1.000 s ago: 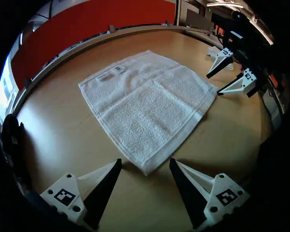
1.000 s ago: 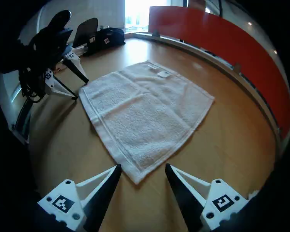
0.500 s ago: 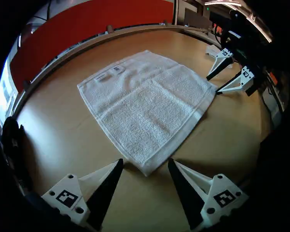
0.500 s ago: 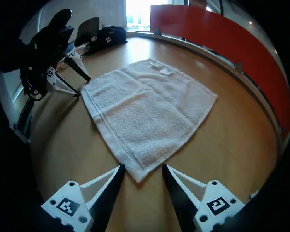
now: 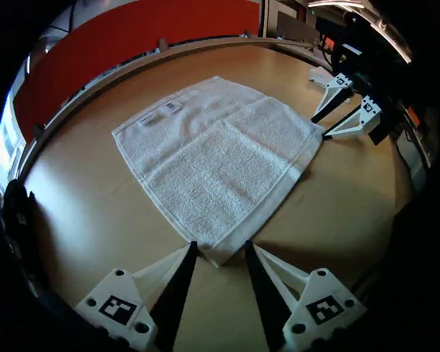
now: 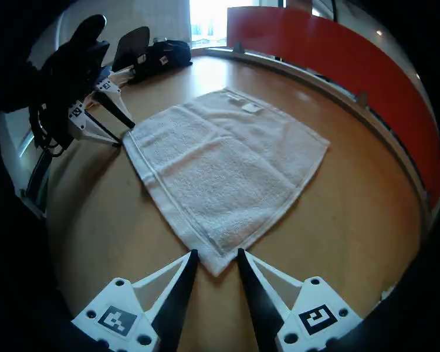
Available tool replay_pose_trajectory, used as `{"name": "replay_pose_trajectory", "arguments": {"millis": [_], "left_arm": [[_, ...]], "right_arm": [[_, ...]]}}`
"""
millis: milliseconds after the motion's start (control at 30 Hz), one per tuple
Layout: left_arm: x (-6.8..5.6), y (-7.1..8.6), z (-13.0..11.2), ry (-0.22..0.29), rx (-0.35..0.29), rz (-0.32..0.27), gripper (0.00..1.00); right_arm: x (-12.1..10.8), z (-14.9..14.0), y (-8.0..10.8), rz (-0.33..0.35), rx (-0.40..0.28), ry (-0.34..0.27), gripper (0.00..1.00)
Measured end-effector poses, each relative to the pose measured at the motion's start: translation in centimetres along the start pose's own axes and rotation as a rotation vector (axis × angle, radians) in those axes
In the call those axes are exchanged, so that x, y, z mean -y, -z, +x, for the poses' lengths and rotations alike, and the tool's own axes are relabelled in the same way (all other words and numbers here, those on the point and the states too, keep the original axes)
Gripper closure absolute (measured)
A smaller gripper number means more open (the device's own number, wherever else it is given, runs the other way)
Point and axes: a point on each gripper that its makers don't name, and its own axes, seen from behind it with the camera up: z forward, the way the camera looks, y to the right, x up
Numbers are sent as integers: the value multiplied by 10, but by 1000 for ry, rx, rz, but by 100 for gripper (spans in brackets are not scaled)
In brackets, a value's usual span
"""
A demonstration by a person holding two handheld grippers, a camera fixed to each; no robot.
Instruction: Fold towel
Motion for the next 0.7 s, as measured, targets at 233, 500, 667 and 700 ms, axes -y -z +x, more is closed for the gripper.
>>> {"name": "replay_pose_trajectory", "arguments": {"millis": [233,500,667,700], "left_arm": [[2,-3,3,17,3,12,72],[2,-4,7,27,8,10,82],[5,-5,14,57,-5,19,83],[4,-4,15,57,-8,19,83]], "right_arm": [[1,-2,0,7,1,-10,65],[5,4,3,4,-29,-1,89],[6,8,8,-3,-48,-1,90],[6,8,9,-3,-50,-4,90]]}}
